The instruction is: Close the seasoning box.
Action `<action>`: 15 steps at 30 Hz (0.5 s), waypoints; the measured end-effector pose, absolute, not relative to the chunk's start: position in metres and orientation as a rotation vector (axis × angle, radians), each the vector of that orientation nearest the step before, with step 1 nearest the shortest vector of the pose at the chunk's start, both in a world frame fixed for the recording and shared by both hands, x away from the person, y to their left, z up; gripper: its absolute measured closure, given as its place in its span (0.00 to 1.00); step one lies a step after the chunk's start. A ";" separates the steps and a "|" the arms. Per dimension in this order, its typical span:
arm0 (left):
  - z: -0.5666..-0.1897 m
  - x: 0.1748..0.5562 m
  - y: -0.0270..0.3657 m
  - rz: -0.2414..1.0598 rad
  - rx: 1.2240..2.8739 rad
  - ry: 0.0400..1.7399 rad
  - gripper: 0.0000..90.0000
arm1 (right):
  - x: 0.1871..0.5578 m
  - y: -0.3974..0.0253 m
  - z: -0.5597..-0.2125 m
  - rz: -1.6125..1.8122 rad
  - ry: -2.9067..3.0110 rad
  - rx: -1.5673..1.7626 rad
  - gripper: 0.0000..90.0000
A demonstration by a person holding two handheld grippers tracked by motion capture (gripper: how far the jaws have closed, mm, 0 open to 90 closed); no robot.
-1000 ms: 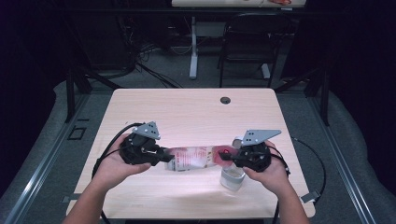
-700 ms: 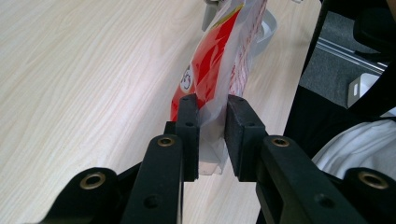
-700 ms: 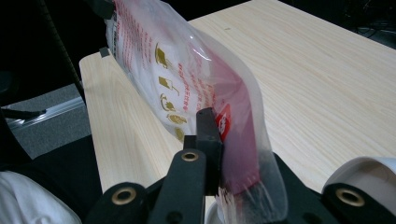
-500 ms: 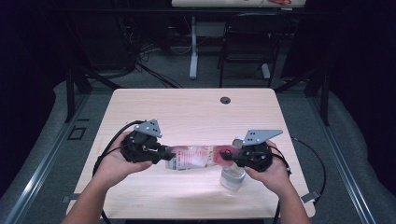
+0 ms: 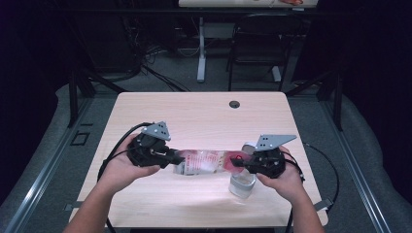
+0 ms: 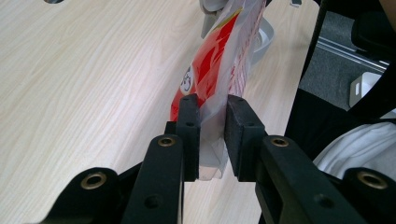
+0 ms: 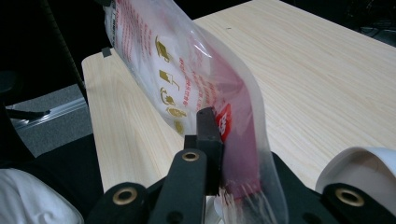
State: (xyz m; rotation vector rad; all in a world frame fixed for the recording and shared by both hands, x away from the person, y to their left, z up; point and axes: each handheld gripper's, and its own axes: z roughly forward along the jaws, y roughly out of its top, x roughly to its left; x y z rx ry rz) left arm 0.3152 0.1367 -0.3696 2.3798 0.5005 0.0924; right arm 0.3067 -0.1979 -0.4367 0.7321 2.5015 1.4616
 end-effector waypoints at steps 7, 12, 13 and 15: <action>-0.368 0.316 0.136 0.092 2.381 0.495 0.85 | 0.307 -0.199 -0.437 1.464 2.500 0.736 0.99; -0.367 0.317 0.135 0.092 2.380 0.495 0.85 | 0.307 -0.199 -0.437 1.466 2.499 0.741 0.99; -0.367 0.317 0.135 0.091 2.380 0.496 0.85 | 0.307 -0.199 -0.437 1.465 2.499 0.741 0.99; -0.366 0.317 0.134 0.091 2.382 0.495 0.85 | 0.307 -0.199 -0.437 1.464 2.497 0.743 0.99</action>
